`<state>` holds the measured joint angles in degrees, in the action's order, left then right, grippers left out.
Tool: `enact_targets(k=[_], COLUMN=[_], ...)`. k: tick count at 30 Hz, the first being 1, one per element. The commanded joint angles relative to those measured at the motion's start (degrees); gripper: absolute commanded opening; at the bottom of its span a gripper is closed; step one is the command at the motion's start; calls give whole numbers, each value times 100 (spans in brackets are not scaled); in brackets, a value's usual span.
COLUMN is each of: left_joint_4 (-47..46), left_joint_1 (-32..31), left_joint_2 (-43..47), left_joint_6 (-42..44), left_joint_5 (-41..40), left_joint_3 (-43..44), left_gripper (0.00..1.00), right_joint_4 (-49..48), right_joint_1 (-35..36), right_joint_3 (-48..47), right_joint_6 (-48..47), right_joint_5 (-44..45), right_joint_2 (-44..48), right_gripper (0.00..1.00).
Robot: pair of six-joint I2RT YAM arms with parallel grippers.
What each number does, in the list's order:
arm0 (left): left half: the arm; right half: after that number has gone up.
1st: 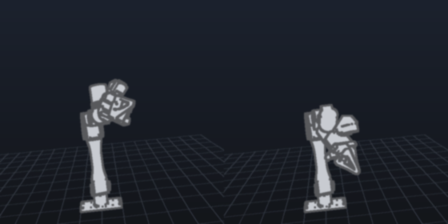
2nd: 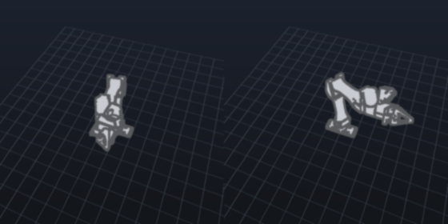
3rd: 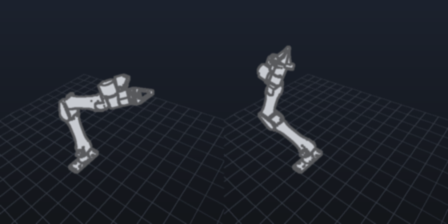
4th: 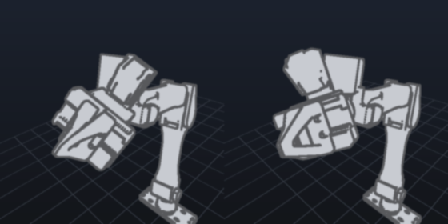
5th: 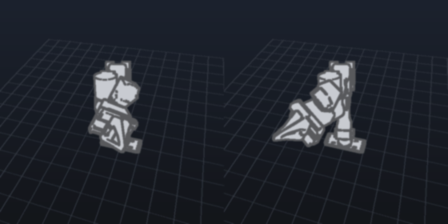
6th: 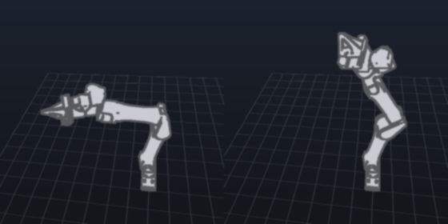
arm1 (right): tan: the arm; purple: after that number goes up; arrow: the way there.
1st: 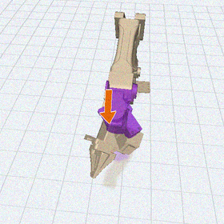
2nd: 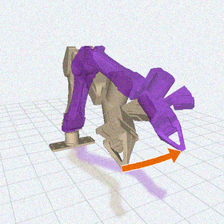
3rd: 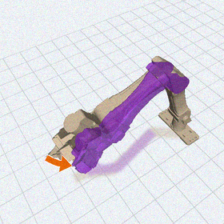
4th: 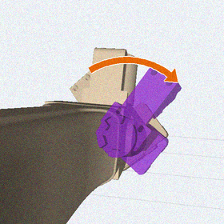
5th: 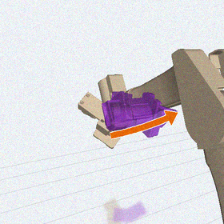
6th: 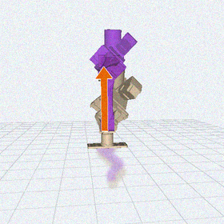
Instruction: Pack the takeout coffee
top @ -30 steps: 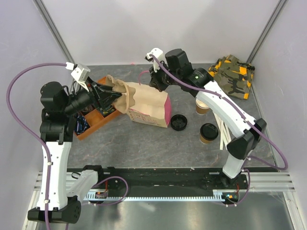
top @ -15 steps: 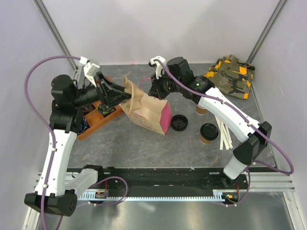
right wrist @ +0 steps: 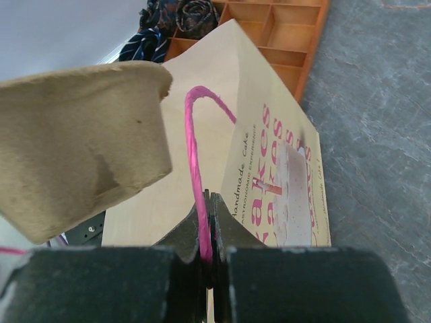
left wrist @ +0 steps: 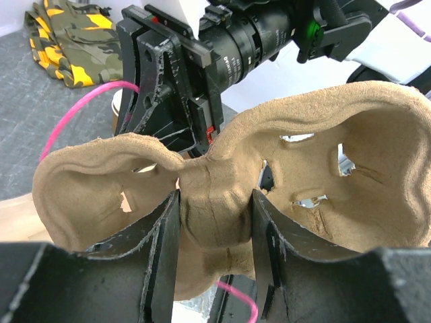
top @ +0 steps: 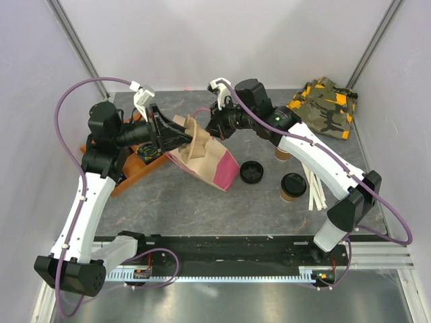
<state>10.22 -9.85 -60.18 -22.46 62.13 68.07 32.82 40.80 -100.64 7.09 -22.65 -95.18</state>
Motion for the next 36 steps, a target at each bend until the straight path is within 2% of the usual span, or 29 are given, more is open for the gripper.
enact_targets(k=[1,10,17,30,36], left_joint_4=[243,1402,1887,2002,2089], left_joint_1=[-17,-17,-26,-632,-650], left_joint_2=[6,-37,-72,217,288], left_joint_6=[574,2113,3326,4390,4689], left_joint_5=[186,-543,-1097,-2432,-2556], left_joint_3=[-109,-31,83,-285,-444], left_gripper=[27,26,25,23,21], right_joint_4=[-311,-320,-311,-460,-478], right_joint_1=[51,43,42,34,25], right_joint_3=[-35,44,141,229,378], right_joint_6=[73,55,20,328,144], right_joint_5=[-239,-626,-890,-1522,-1794], right_joint_2=[254,315,359,280,324], right_gripper=[0,0,0,0,0])
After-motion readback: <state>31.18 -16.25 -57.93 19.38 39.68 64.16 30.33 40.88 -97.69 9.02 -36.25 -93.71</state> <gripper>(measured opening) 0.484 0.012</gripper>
